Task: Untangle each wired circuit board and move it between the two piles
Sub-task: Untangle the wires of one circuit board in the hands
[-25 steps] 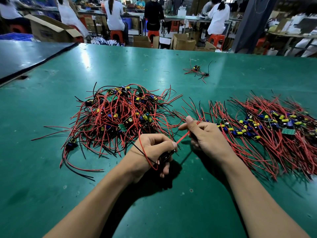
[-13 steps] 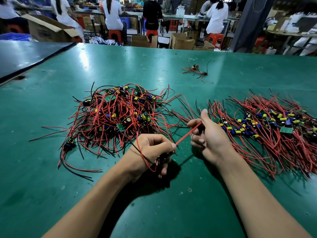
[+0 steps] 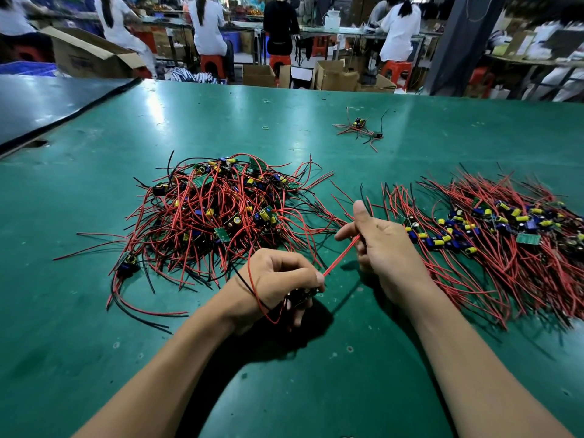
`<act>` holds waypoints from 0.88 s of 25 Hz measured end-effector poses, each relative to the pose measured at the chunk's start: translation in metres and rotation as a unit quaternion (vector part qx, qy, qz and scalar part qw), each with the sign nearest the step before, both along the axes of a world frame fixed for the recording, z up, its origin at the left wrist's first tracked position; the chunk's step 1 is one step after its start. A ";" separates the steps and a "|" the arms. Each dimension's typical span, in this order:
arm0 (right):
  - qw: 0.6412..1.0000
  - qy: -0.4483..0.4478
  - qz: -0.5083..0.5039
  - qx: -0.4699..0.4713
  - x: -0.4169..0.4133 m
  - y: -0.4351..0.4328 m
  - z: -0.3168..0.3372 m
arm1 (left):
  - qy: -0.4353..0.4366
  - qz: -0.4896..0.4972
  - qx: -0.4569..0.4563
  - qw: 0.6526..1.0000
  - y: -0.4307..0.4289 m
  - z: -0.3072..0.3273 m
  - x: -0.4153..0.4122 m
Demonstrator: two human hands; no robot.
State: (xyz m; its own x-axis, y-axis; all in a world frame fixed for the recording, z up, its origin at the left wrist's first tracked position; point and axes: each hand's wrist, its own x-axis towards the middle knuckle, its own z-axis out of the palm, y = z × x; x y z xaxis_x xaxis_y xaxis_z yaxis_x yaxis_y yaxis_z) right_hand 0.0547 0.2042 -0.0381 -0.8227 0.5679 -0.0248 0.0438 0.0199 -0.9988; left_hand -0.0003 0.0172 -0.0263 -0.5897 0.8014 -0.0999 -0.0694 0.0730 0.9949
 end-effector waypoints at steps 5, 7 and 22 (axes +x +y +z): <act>1.000 0.009 0.000 0.015 0.000 0.004 -0.003 | -0.012 -0.016 -0.006 1.000 -0.001 0.001 -0.001; 0.999 0.002 0.006 -0.053 -0.001 0.004 0.001 | -0.018 -0.003 0.000 1.000 0.000 0.001 0.001; 0.998 0.057 -0.020 0.009 0.002 -0.006 0.014 | -0.177 0.078 0.141 0.971 0.002 0.007 -0.003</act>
